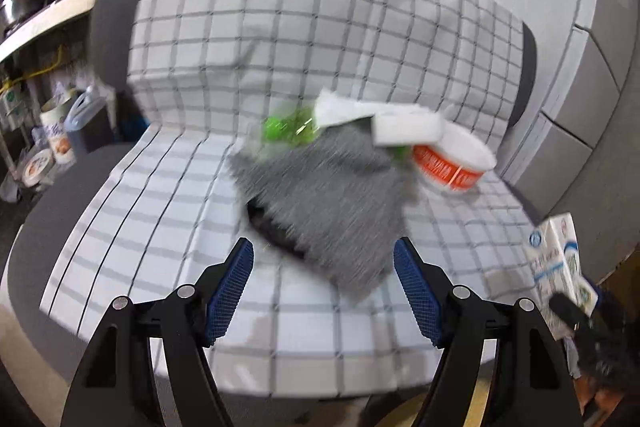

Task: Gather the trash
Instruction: 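Return to the chair and grasp the white milk carton with the right tool, then grasp the white sponge with the left tool while the right holds the milk carton, then carry the carton and sponge over the pink bin and open both tools, then move both open tools back over the chair, then grasp the white tissue with the right tool while the left grasps the grey cloth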

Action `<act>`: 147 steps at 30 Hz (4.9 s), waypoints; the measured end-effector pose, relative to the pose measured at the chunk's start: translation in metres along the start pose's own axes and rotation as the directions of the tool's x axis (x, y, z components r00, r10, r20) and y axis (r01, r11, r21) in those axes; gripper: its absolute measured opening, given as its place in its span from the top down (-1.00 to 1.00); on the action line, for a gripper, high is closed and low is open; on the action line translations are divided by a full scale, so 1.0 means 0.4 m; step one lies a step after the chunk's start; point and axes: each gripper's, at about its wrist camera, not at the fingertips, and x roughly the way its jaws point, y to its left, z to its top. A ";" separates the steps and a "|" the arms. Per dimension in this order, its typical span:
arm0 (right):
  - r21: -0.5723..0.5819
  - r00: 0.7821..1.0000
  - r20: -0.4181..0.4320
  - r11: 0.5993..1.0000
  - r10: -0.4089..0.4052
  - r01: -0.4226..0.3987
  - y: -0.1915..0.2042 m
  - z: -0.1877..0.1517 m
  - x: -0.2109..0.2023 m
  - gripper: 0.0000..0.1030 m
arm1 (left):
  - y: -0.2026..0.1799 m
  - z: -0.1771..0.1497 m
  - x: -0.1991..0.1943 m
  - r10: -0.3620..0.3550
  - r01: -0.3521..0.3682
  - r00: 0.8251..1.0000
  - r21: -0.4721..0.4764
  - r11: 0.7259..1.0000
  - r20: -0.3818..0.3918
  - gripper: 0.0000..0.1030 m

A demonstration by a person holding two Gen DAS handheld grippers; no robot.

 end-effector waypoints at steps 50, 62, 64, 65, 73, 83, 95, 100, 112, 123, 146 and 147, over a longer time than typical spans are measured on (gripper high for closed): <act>0.070 0.989 0.027 0.988 -0.143 0.141 -0.092 -0.123 -0.207 -0.58 | -0.230 -0.244 -0.139 -0.206 0.186 0.975 0.201 0.962 0.085 -0.24; 0.187 0.934 -0.060 0.915 -0.353 0.358 -0.259 -0.249 -0.339 -0.58 | -0.453 -0.307 -0.134 -0.400 0.383 0.916 0.342 0.858 -0.024 -0.25; 0.204 0.920 -0.084 0.897 -0.383 0.392 -0.293 -0.274 -0.353 -0.59 | -0.491 -0.314 -0.131 -0.424 0.410 0.905 0.355 0.840 -0.042 -0.25; 0.222 0.911 -0.100 0.884 -0.400 0.412 -0.317 -0.292 -0.361 -0.60 | -0.507 -0.318 -0.129 -0.436 0.424 0.899 0.359 0.831 -0.052 -0.25; 0.315 0.889 -0.111 0.833 -0.444 0.455 -0.394 -0.345 -0.397 -0.74 | -0.594 -0.350 -0.103 -0.464 0.472 0.877 0.401 0.785 -0.124 -0.25; 0.362 0.890 -0.053 0.822 -0.452 0.439 -0.424 -0.329 -0.424 -0.74 | -0.680 -0.411 -0.074 -0.507 0.555 0.829 0.455 0.696 -0.236 -0.25; 0.425 0.852 -0.037 0.764 -0.522 0.486 -0.502 -0.350 -0.513 -0.74 | -0.852 -0.479 -0.012 -0.537 0.657 0.753 0.465 0.593 -0.379 -0.66; 0.442 0.854 -0.045 0.756 -0.519 0.483 -0.515 -0.356 -0.512 -0.74 | -0.830 -0.475 -0.006 -0.521 0.642 0.766 0.467 0.607 -0.376 -0.66; 0.365 0.903 -0.040 0.835 -0.427 0.411 -0.409 -0.299 -0.418 -0.74 | -0.580 -0.400 -0.024 -0.372 0.427 0.904 0.416 0.803 -0.211 -0.66; 0.226 0.956 -0.056 0.929 -0.289 0.294 -0.234 -0.219 -0.278 -0.74 | -0.330 -0.309 -0.044 -0.257 0.270 0.963 0.254 0.929 -0.086 -0.66; -0.120 0.999 -0.031 0.992 0.038 -0.041 0.162 0.211 0.190 -0.45 | 0.191 -0.067 -0.059 0.160 -0.156 0.985 -0.055 0.986 0.058 -0.66; -0.122 0.998 -0.035 0.991 0.047 -0.051 0.156 0.225 0.206 -0.37 | 0.196 -0.052 -0.050 0.159 -0.156 0.986 -0.056 0.986 0.058 -0.66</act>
